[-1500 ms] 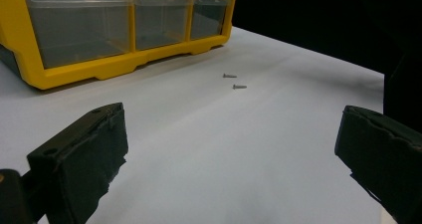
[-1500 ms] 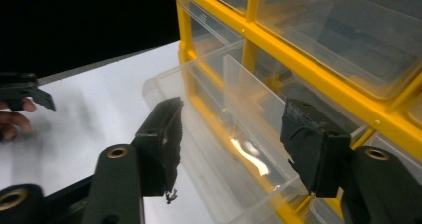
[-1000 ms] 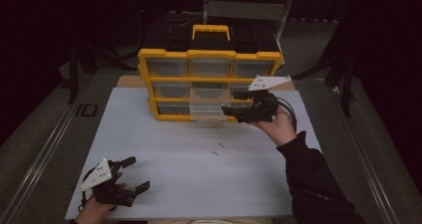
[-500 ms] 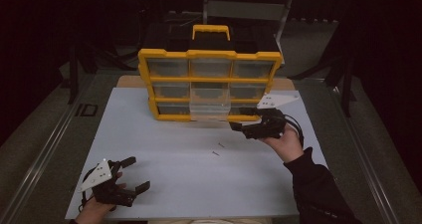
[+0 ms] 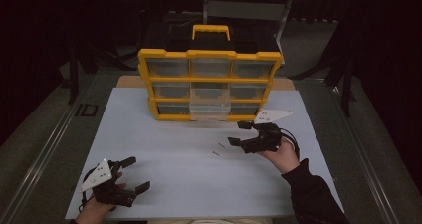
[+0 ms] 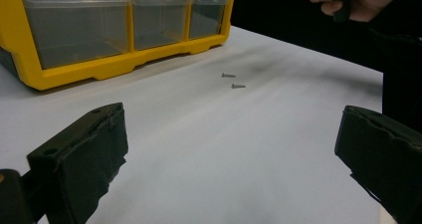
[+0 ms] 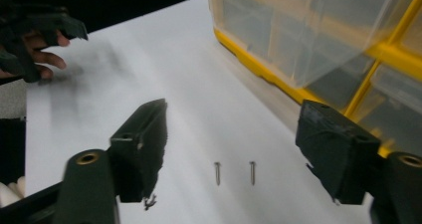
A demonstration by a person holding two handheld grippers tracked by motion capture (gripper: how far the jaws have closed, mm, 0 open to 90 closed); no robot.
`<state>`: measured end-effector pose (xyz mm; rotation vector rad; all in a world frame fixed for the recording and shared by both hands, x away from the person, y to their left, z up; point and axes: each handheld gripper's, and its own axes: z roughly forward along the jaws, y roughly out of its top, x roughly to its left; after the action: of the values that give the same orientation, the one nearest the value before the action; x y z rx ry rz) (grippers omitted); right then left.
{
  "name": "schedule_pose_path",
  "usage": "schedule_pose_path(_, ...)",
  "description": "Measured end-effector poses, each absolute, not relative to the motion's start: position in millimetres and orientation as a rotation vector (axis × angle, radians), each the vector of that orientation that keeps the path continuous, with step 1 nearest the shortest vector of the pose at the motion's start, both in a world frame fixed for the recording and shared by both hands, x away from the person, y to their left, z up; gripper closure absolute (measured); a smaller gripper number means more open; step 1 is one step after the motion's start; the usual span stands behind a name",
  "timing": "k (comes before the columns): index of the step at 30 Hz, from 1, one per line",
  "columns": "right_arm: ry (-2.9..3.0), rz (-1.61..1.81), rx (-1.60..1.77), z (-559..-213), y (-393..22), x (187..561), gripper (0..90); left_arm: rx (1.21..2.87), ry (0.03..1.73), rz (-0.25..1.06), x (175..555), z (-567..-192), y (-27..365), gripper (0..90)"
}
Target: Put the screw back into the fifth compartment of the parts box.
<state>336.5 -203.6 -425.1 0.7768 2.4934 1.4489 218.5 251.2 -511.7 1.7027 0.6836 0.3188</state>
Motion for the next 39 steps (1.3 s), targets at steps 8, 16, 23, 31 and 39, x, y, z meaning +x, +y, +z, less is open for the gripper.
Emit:
schedule_pose_path(8, 2.539, 1.420, 0.791, -448.8, -201.5, 339.3, 19.0, 1.703, 0.683, 0.317, 218.6, -511.7, 251.1, 1.2)
schedule_pose_path(16, 2.590, 1.380, 0.763, -467.8, -192.7, 341.1, 15.7, 1.701, 0.688, 0.319, 218.7, -511.7, 251.5, 1.2)
schedule_pose_path(23, 2.613, 1.340, 0.752, -481.2, -183.3, 345.9, 15.4, 1.700, 0.685, 0.320, 218.5, -511.6, 251.3, 1.2)
schedule_pose_path(31, 2.613, 1.271, 0.783, -494.2, -178.8, 355.2, 29.9, 1.700, 0.686, 0.320, 218.6, -511.6, 251.3, 1.2)
schedule_pose_path(39, 2.608, 1.275, 0.821, -503.6, -178.2, 367.6, 48.9, 1.699, 0.686, 0.320, 218.7, -511.7, 251.4, 1.2)
